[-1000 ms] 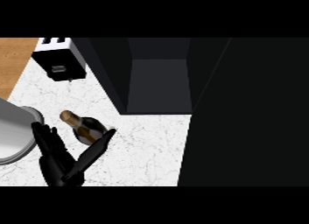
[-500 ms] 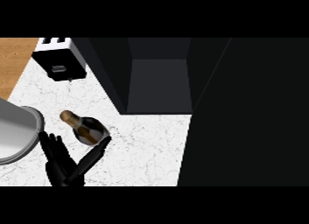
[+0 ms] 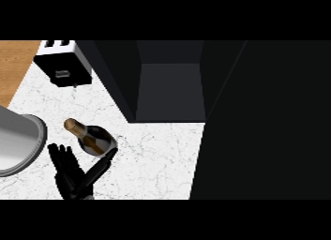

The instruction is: Pick up the wine, place it into the cabinet and close the cabinet

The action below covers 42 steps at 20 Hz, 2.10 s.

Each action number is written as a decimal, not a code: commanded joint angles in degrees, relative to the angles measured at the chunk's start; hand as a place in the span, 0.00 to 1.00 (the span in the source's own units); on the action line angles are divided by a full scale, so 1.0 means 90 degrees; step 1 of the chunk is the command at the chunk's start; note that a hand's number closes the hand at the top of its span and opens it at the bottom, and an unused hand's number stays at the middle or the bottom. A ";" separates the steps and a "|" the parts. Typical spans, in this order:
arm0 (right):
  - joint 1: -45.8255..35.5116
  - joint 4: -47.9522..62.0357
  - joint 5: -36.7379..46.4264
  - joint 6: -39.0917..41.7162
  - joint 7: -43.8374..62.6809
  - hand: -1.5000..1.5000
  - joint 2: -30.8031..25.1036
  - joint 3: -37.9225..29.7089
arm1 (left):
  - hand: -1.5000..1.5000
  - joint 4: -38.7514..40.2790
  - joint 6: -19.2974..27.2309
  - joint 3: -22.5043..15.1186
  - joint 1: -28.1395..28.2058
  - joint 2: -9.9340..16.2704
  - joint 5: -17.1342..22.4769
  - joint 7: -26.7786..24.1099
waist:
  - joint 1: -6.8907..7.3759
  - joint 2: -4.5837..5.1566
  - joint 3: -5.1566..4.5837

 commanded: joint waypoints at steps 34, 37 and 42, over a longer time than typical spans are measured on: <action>0.0106 -0.0465 -0.0417 -0.0055 0.0344 0.00 -0.0036 0.0038 | 1.00 0.2345 -0.3539 -0.1471 -0.1848 0.1137 -0.1816 -0.1006 | 0.0010 -0.0005 0.0006; -0.0193 -0.0419 -0.0218 -0.0284 0.0681 0.00 -0.0125 -0.0113 | 1.00 0.1000 -0.3279 -0.1546 -0.1658 0.1610 -0.1878 -0.0389 | 0.0087 -0.0046 0.0012; 0.0131 -0.0264 -0.0725 0.0003 0.0295 0.00 -0.0137 -0.0398 | 1.00 -0.0055 -0.2718 -0.1946 -0.1850 0.1068 -0.2101 0.0545 | 0.0068 -0.0026 0.0017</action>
